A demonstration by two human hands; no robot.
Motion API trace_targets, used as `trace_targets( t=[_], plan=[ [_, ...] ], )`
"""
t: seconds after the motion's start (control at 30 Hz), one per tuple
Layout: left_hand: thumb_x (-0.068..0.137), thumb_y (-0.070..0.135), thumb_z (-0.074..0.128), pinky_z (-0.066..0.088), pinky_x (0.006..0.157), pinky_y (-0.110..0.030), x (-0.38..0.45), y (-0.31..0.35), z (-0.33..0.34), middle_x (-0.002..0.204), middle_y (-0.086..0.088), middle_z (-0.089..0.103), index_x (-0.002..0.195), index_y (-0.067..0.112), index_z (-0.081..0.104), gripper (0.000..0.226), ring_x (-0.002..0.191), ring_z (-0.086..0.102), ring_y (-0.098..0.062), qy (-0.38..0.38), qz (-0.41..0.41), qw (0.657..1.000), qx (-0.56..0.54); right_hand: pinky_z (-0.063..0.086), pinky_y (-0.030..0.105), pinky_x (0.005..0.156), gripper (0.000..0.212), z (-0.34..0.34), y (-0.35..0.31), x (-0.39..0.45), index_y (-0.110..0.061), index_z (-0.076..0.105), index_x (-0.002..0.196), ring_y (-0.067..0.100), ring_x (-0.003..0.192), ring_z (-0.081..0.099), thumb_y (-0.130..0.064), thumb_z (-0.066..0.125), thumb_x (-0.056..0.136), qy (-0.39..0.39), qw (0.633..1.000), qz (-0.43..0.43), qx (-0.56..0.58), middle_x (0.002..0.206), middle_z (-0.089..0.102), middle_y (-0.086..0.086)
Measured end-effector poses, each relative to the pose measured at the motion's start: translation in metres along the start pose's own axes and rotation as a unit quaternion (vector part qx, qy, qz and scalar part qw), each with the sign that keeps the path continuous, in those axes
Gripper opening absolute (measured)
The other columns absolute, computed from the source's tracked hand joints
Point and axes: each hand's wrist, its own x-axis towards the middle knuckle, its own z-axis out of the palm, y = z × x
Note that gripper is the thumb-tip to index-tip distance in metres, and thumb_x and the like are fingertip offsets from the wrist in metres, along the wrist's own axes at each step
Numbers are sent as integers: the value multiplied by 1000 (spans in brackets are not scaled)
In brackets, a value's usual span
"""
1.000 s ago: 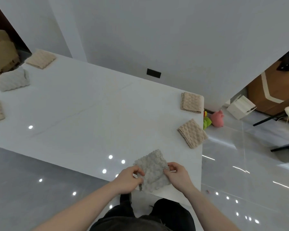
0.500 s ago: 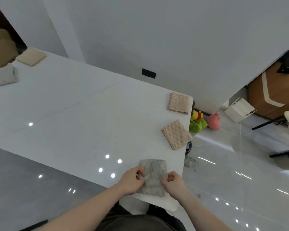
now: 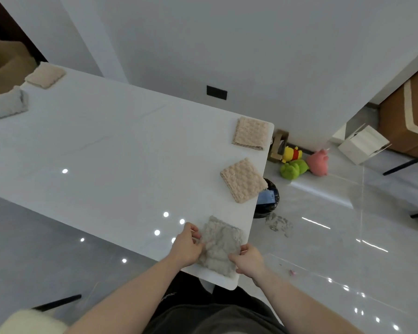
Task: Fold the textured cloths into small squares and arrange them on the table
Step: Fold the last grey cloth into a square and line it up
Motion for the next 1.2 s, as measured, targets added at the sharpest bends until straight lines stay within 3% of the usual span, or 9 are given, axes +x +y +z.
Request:
trace_targets(
  t=[0.07, 0.23, 0.47, 0.57, 0.67, 0.73, 0.97, 1.1, 1.2],
  plan=[
    [85, 31, 72, 55, 82, -34, 0, 1, 3, 111, 5, 60, 121, 23, 41, 48, 88, 61, -11, -20, -15, 1000, 10, 62, 47, 84, 16, 0, 1, 1, -20, 59, 80, 25, 88, 72, -26, 72, 87, 1, 1000, 4, -21, 77, 65, 0],
    [89, 38, 68, 51, 87, -28, 4, -6, 11, 115, 2, 62, 131, 17, 48, 51, 98, 62, -15, -47, -50, 996, 61, 64, 45, 78, 41, -1, 6, 12, -7, 65, 110, 22, 70, 69, -44, 63, 92, 22, 999, 41, -23, 76, 66, 5],
    [83, 29, 71, 53, 100, -35, 18, 4, 6, 138, 4, 56, 149, 21, 41, 73, 121, 59, -18, -55, -47, 996, -44, 53, 32, 80, 60, -5, 8, 27, -17, 49, 140, 20, 95, 66, -45, 68, 91, 44, 998, -8, -31, 108, 63, -3],
    [88, 25, 69, 54, 85, -28, 24, 15, 4, 120, 2, 61, 135, 19, 47, 52, 108, 63, -17, -132, -85, 986, -51, 61, 42, 84, 42, -5, 6, 33, -16, 60, 126, 21, 89, 68, -36, 70, 90, 12, 1000, 9, -5, 95, 67, -2],
    [94, 30, 65, 48, 69, -24, 26, 15, 5, 92, 1, 59, 101, 16, 55, 18, 79, 59, -14, -160, -92, 983, 19, 62, 48, 84, 22, -4, 4, 37, -15, 65, 106, 24, 86, 68, -26, 72, 89, 1, 1000, 17, -1, 82, 63, -1],
    [95, 32, 66, 44, 63, -23, 26, 11, 5, 80, 3, 54, 84, 18, 51, 23, 67, 53, -11, -149, -85, 985, 30, 63, 48, 83, 21, -3, 4, 38, -16, 65, 104, 26, 92, 70, -26, 73, 87, 3, 1000, 10, -4, 84, 63, 0],
    [95, 43, 61, 50, 93, -30, 16, 2, 3, 132, 4, 56, 145, 24, 40, 58, 110, 59, -13, -35, -16, 996, 78, 60, 34, 71, 50, -11, 7, 34, -23, 50, 126, 9, 84, 65, -43, 72, 86, 22, 999, -6, -24, 96, 62, -11],
    [101, 27, 55, 47, 86, -22, 17, 19, 8, 129, 10, 51, 153, 28, 35, 56, 108, 56, -11, -58, -13, 998, 2, 48, 26, 74, 55, -16, 5, 35, -28, 50, 141, 10, 92, 64, -46, 66, 91, 50, 998, -39, -1, 102, 64, -12],
    [98, 21, 57, 51, 94, -28, 28, 28, 10, 136, 0, 57, 143, 28, 49, 47, 109, 60, -16, -75, -15, 997, 9, 49, 26, 71, 38, -18, 2, 43, -25, 61, 127, 9, 87, 66, -37, 67, 92, 49, 998, -46, -6, 97, 69, -10]
  ],
)
